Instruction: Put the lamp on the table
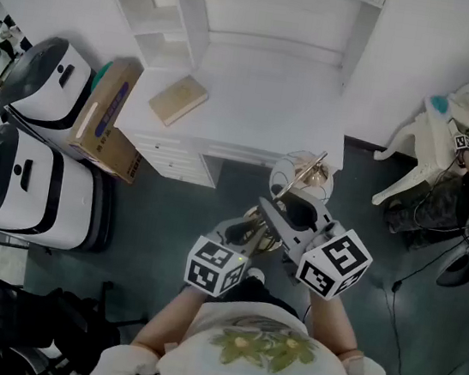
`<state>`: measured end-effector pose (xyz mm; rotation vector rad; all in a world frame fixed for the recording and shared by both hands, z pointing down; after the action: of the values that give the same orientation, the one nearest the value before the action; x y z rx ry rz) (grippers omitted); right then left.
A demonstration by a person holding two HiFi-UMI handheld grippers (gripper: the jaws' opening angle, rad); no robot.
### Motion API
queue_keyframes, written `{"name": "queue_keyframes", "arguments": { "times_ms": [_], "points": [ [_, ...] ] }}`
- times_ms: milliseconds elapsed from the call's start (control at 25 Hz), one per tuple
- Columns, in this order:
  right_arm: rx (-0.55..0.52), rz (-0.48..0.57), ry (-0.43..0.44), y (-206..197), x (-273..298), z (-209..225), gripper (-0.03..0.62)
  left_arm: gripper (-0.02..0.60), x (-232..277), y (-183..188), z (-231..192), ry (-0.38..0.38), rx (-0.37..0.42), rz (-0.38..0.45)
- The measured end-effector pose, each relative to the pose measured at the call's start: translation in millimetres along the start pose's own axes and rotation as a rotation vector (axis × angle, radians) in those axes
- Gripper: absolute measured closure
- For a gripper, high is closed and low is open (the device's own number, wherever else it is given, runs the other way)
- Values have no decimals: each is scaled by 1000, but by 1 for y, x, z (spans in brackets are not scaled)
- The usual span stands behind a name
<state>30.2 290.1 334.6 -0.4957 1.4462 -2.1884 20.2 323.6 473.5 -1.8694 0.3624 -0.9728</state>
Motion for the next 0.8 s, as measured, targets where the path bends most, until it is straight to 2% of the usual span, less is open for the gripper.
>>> {"name": "queue_keyframes", "arguments": {
  "times_ms": [200, 480, 800],
  "points": [
    [-14, 12, -10, 8, -3, 15, 467, 509, 16, 10, 2, -33, 19, 12],
    [-9, 27, -12, 17, 2, 26, 467, 509, 25, 21, -3, -29, 14, 26],
    [-13, 29, -24, 29, 23, 48, 465, 509, 42, 39, -26, -44, 28, 22]
  ]
}}
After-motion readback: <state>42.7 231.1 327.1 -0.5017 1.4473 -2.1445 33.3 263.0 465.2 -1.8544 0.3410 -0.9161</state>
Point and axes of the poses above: the fingertips, and each gripper's own axes: x forward along the fingers, z to its right, y out of its top, the point moved 1 cm from there along -x, backward along the fingers, and after that the axes turned 6 degrees about x, right-handed, at the moved point
